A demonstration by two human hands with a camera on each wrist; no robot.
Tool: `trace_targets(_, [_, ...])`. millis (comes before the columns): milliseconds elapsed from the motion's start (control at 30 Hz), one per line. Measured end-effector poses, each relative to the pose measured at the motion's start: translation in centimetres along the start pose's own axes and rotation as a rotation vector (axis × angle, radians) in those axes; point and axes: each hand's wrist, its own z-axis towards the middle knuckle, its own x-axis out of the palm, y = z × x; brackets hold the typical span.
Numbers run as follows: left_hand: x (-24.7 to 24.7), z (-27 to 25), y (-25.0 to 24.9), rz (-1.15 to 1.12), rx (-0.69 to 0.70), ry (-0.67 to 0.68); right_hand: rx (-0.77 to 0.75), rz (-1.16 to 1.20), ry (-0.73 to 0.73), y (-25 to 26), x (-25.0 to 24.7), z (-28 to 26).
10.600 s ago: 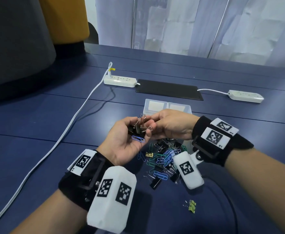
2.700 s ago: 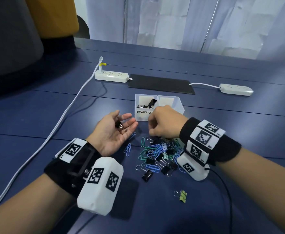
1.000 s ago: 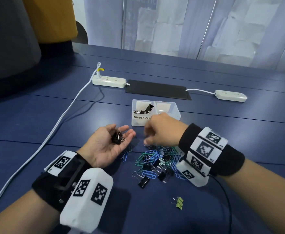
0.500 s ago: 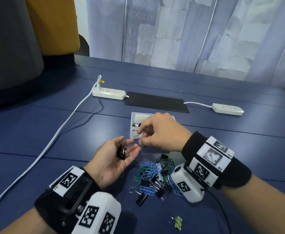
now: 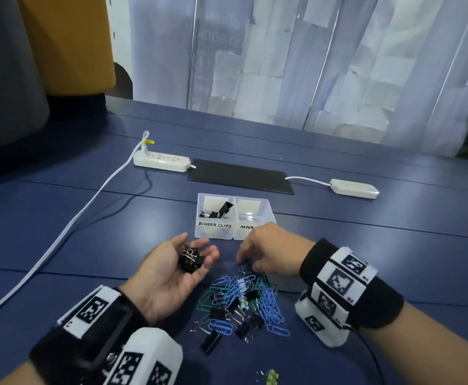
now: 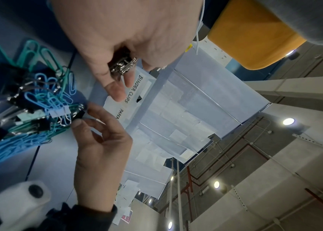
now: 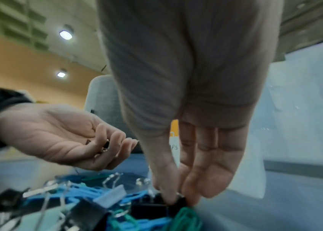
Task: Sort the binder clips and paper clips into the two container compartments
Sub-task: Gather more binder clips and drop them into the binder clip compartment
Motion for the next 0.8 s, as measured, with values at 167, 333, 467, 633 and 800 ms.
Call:
trace_targets(167, [0.3,0.0,0.5,0.023,0.0,0.004,0.001,-0.025,-0.038,-0.1,0.4,0.6])
trace_targets(333, [0.5,0.2,0.7,0.042,0.003,0.006,0.001,-0.049,-0.071,0.0,0.4,0.6])
trace_targets(467, [0.7,0.3,0.7,0.057,0.023,-0.001,0.023,-0.021,-0.083,-0.2,-0.2,0.6])
trace_targets(633, [0.7,0.3,0.7,0.057,0.05,-0.005,0.007,0.037,-0.187,-0.3,-2.7,0.3])
trace_targets(800, [1.0,0.1,1.3,0.02,-0.04,0.105,-0.113,0.146,-0.159,2.4,-2.8,0.4])
